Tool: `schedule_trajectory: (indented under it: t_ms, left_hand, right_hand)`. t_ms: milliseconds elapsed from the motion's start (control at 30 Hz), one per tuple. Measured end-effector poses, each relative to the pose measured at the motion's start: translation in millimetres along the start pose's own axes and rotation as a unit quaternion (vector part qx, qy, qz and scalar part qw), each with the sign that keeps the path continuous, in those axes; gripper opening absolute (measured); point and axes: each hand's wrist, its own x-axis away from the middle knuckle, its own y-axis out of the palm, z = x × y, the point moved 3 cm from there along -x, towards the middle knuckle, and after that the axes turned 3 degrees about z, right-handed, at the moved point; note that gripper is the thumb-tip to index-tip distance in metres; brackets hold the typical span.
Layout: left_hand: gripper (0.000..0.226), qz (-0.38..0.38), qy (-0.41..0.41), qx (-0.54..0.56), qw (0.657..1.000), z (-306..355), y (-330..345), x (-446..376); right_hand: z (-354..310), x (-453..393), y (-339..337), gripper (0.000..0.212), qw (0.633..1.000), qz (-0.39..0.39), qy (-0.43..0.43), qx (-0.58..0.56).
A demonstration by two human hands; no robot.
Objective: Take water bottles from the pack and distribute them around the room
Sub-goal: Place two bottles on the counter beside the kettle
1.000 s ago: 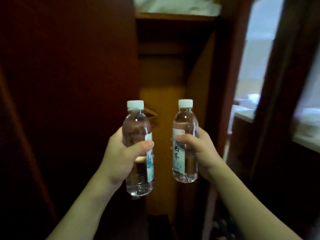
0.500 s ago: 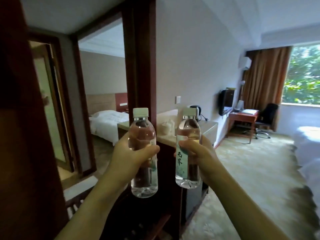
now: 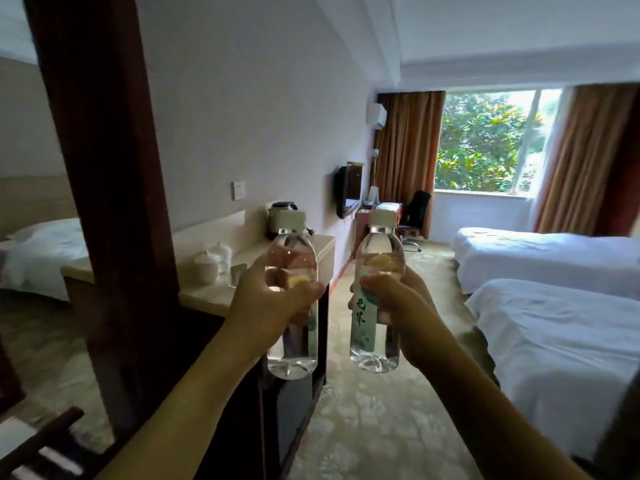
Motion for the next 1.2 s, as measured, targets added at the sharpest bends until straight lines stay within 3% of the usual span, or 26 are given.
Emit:
schedule_trajectory:
  t_ms: [100, 300, 633, 900, 1200]
  left_hand:
    - [0.047, -0.032, -0.003, 0.016, 0.999, -30.6, 22.7, -68.9]
    - [0.037, -0.17, 0.017, 0.045, 0.984, -77.4, 103.5, -189.1]
    - [0.033, -0.233, 0.01, 0.054, 0.971, -169.1, 253.5, -323.0]
    - [0.03, -0.152, -0.005, 0.011, 0.988, -230.8, 301.5, -437.6]
    - [0.034, 0.028, -0.036, -0.044, 0.998, -293.3, 209.1, -545.7]
  right_hand:
    - [17.2, -55.6, -17.0, 0.027, 0.999, 0.028, 0.001, 0.014]
    - [43.8, -158.5, -76.5, 0.03, 0.992, 0.116, -0.002, 0.056]
    - [113.2, -296.6, -207.9, 0.036, 0.982, 0.175, 0.008, 0.066]
    - [191.9, -453.9, -265.2, 0.032, 0.995, 0.095, 0.036, 0.002]
    - [274.7, -625.2, -174.2, 0.043, 0.994, -0.095, 0.034, -0.048]
